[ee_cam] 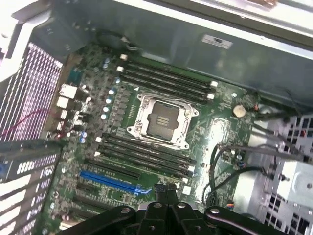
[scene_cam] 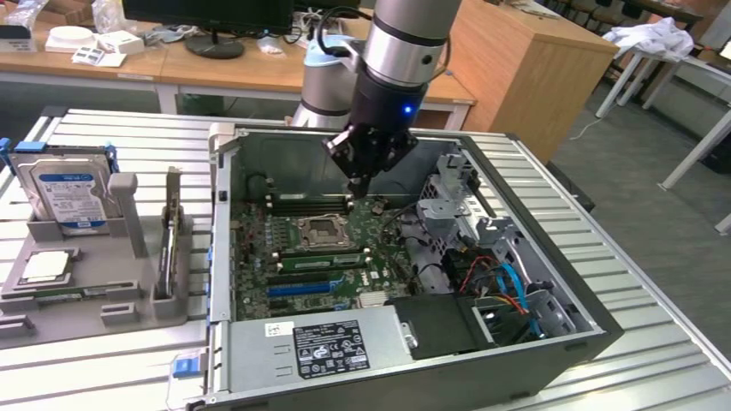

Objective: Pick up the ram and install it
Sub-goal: 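Press down the ram until it locks into place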

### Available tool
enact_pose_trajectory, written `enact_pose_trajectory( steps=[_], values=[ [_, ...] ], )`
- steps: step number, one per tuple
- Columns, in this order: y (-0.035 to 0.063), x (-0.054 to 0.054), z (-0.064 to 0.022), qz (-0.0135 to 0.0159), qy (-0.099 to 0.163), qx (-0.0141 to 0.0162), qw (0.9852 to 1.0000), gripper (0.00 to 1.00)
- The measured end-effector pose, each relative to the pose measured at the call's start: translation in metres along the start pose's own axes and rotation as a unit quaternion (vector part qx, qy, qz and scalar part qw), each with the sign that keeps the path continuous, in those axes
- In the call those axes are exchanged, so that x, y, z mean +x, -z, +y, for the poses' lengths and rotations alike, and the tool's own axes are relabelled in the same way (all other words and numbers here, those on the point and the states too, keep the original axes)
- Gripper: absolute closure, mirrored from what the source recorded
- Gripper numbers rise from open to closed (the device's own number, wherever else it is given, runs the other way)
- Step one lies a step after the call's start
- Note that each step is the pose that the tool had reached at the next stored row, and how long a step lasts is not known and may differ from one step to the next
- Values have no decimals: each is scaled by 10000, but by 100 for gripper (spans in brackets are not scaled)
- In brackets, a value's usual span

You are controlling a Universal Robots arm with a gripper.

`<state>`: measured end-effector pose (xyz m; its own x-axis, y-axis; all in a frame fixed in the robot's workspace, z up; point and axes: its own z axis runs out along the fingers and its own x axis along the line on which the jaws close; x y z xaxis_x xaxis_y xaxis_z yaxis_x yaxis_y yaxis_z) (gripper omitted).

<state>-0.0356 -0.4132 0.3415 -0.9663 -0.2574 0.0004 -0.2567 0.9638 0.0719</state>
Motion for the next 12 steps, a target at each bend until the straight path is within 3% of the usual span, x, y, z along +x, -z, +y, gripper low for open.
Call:
enact_pose_trajectory(
  steps=[6, 12],
  values=[
    [-2, 0, 0, -38, -525, 0, 9986, 90],
    [-4, 0, 0, -75, -1050, 0, 9944, 90]
  ],
)
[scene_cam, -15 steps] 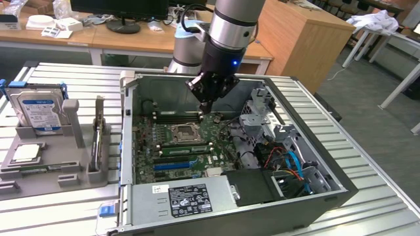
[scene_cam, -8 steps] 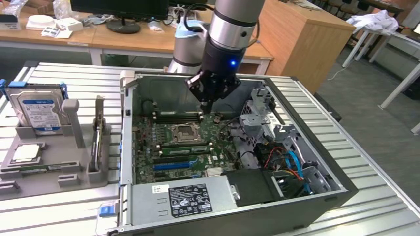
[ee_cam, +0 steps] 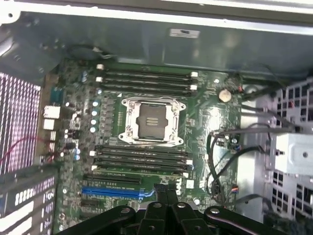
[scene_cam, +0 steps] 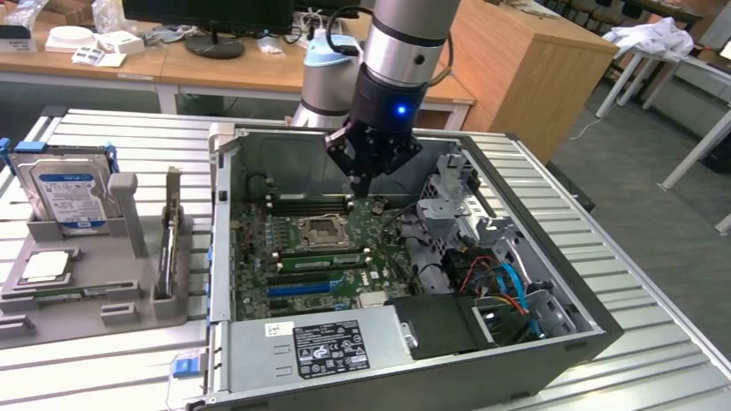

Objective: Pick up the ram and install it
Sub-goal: 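Press down the ram until it locks into place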

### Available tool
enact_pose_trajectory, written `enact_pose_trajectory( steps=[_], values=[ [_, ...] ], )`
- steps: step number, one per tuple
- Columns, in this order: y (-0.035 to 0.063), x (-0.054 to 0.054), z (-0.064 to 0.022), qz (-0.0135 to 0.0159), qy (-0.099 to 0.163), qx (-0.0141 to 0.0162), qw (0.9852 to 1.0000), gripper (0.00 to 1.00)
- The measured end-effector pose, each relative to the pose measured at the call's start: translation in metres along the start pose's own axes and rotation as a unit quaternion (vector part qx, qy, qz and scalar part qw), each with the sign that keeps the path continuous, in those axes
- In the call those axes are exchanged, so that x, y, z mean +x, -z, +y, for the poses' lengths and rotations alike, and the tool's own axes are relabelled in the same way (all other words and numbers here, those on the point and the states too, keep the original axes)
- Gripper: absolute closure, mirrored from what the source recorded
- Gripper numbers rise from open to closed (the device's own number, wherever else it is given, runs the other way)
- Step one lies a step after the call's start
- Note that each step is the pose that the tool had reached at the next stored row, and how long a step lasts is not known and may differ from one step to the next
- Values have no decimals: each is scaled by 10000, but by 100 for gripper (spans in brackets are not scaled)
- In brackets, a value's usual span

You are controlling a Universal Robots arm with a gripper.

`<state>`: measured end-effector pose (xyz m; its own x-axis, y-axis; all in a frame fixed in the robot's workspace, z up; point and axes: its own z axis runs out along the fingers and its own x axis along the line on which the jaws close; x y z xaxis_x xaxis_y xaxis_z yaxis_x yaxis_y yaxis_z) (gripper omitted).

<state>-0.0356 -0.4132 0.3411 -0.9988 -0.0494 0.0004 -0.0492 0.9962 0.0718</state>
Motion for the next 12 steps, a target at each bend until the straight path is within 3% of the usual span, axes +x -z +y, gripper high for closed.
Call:
enact_pose_trajectory(
  steps=[6, 12],
  values=[
    [-1, 0, 0, -38, -530, 0, 9986, 90],
    [-1, 0, 0, -42, -580, 0, 9983, 90]
  ],
)
